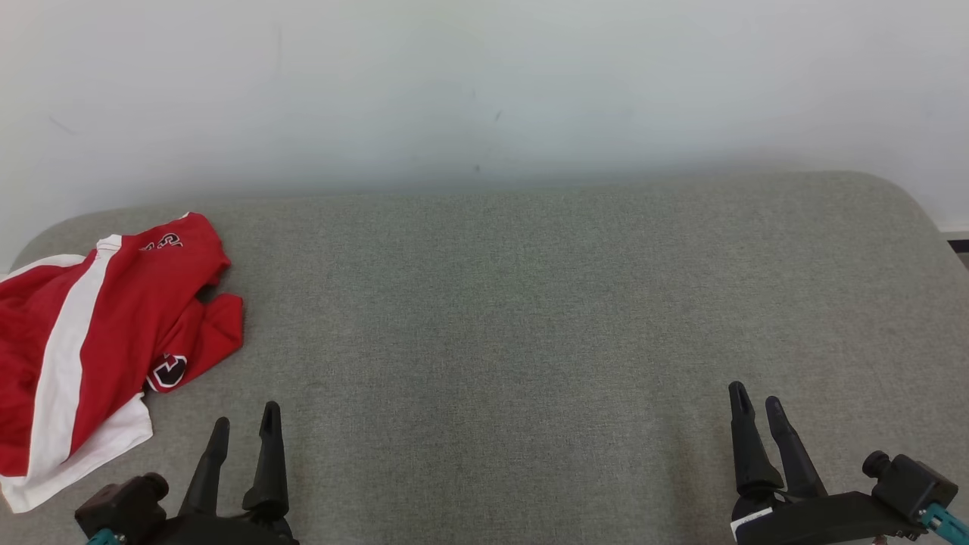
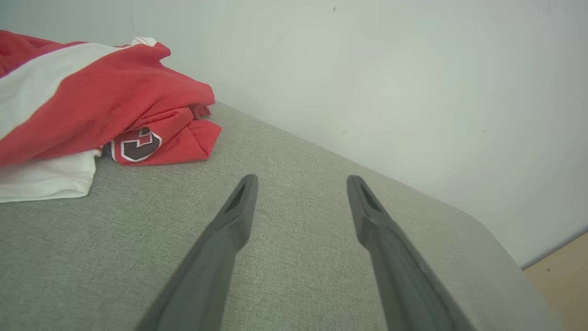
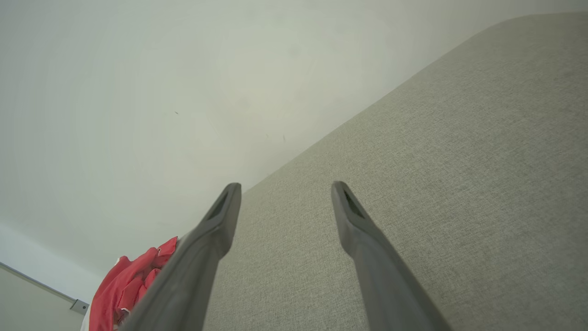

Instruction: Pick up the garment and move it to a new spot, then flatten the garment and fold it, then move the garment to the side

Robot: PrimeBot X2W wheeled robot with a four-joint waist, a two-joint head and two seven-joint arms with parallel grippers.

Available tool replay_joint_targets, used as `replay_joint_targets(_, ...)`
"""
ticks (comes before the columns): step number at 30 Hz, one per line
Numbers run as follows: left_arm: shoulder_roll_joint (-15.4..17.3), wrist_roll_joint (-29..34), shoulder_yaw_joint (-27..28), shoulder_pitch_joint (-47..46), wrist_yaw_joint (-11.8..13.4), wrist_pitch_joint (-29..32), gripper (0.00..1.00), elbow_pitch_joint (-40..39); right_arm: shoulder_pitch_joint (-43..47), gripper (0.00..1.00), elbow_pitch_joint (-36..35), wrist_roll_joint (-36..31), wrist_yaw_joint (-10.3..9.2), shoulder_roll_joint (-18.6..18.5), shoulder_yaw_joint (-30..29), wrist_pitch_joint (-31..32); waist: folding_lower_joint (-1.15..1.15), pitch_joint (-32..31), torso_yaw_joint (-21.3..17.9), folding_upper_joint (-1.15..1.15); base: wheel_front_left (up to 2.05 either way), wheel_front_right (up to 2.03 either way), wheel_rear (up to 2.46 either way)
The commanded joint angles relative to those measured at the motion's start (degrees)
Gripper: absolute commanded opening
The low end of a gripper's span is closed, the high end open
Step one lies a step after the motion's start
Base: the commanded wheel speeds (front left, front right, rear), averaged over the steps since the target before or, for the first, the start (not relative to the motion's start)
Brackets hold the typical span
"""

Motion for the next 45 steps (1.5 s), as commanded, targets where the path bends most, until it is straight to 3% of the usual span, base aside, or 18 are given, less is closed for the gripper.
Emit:
replay_joint_targets(1, 0.6, 1.9, -0.3, -0.3, 0.4, -0.7, 1.00, -0.8, -0.2, 1.00, -0.8, -2.1, -0.06, -0.6, 0.4, -0.6, 0.00, 0.0, 0.0, 0.00, 0.00, 0.00, 0.00)
replay_joint_targets(23, 2.4, 13.3, -2.4, 0.7, 4.1, -3.7, 1.00, -2.4, 0.6, 1.00, -2.2, -15.1, -0.08, -0.8, 1.9, -3.7, 0.00, -0.1, 0.2, 0.00, 0.00, 0.00, 0.00)
replay_joint_targets(45, 2.5, 22.9, -2.6, 2.5, 5.6, -6.3, 1.00, -4.8, 1.4, 1.00, -3.0, -24.9, -0.10, -0.9, 2.7, -6.3, 0.00, -0.5, 0.4, 0.00, 0.00, 0.00, 0.00)
